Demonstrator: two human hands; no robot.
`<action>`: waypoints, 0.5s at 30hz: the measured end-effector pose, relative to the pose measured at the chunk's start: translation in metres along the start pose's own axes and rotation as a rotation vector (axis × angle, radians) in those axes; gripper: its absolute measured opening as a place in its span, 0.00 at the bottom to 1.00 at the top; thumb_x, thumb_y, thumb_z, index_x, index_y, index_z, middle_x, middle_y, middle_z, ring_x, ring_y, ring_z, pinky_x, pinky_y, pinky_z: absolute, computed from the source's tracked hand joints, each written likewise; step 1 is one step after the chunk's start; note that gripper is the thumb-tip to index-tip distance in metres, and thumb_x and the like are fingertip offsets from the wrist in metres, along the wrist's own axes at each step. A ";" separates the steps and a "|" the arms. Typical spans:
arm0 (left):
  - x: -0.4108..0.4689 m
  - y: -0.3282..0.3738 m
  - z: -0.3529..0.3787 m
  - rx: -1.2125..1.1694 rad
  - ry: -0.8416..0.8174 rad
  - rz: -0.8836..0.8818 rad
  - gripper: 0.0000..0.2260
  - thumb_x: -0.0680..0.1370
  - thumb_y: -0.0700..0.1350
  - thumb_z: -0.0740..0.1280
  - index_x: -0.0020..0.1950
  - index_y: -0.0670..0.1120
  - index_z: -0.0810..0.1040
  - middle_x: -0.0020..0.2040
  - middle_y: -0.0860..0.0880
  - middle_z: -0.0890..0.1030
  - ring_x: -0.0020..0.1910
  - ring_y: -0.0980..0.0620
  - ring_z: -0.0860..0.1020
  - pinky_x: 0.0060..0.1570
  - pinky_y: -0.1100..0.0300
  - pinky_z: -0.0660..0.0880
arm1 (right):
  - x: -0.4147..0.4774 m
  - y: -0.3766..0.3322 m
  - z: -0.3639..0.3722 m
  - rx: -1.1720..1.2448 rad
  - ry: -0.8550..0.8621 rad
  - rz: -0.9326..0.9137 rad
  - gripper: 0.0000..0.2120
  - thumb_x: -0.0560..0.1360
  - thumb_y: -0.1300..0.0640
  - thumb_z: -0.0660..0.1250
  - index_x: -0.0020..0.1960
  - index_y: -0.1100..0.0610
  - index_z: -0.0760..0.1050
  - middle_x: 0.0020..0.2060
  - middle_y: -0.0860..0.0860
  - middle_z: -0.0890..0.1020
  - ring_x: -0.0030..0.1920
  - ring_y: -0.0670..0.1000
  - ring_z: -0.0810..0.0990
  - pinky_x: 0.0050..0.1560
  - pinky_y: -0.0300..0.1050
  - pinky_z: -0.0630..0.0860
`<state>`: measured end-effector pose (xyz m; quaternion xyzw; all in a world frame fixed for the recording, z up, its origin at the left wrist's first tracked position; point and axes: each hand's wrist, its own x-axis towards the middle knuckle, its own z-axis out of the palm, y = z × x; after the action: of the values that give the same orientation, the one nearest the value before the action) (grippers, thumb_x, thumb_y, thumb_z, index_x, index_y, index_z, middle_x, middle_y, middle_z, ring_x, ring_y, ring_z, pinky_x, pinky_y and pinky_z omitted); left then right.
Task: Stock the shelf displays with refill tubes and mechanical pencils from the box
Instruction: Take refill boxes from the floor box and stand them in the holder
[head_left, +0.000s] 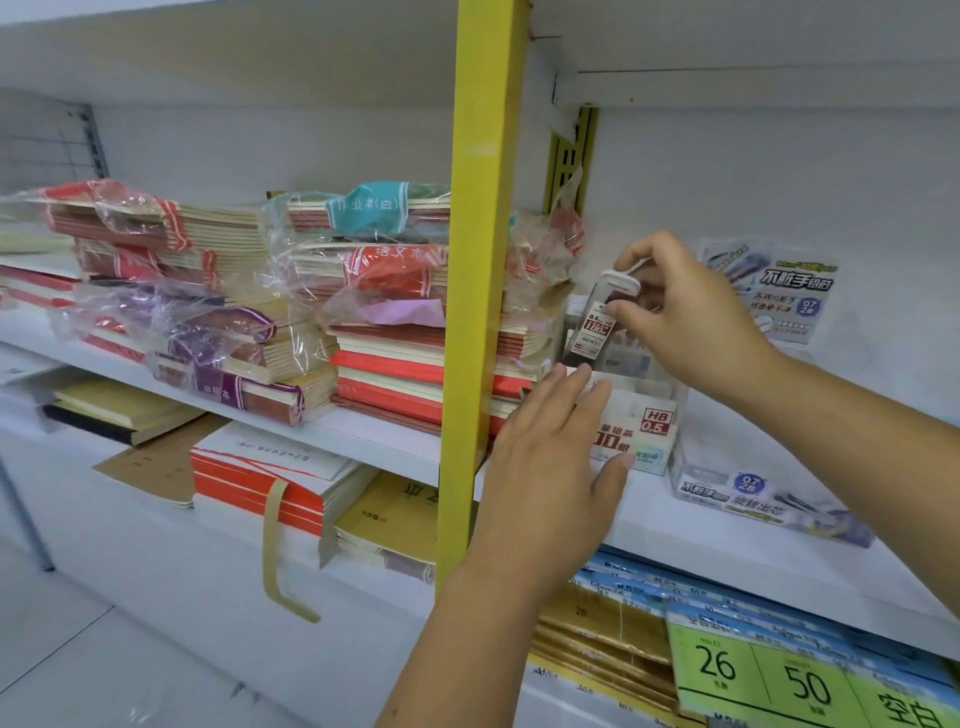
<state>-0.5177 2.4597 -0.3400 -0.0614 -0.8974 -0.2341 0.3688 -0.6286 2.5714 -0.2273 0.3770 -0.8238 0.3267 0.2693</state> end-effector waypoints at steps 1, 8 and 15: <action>0.000 0.000 0.000 0.000 0.003 0.001 0.28 0.82 0.56 0.61 0.80 0.52 0.59 0.81 0.56 0.57 0.80 0.58 0.48 0.74 0.64 0.42 | 0.002 0.000 0.000 0.029 -0.002 0.023 0.16 0.75 0.59 0.70 0.49 0.42 0.66 0.42 0.46 0.82 0.40 0.47 0.82 0.44 0.50 0.80; -0.001 -0.002 0.004 -0.009 0.017 0.006 0.28 0.82 0.57 0.61 0.80 0.53 0.59 0.80 0.57 0.57 0.79 0.59 0.48 0.72 0.67 0.39 | 0.012 0.005 0.007 -0.039 -0.026 0.030 0.11 0.74 0.57 0.72 0.52 0.48 0.74 0.40 0.48 0.79 0.42 0.50 0.80 0.44 0.46 0.78; -0.001 -0.002 0.003 -0.009 0.012 0.023 0.27 0.81 0.56 0.63 0.79 0.52 0.61 0.81 0.56 0.58 0.80 0.58 0.49 0.71 0.68 0.39 | 0.010 0.006 0.006 -0.348 -0.195 0.022 0.16 0.78 0.55 0.64 0.66 0.51 0.75 0.57 0.57 0.74 0.63 0.57 0.67 0.62 0.48 0.64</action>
<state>-0.5196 2.4593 -0.3435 -0.0719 -0.8933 -0.2342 0.3768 -0.6405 2.5652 -0.2259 0.3454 -0.8942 0.1442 0.2458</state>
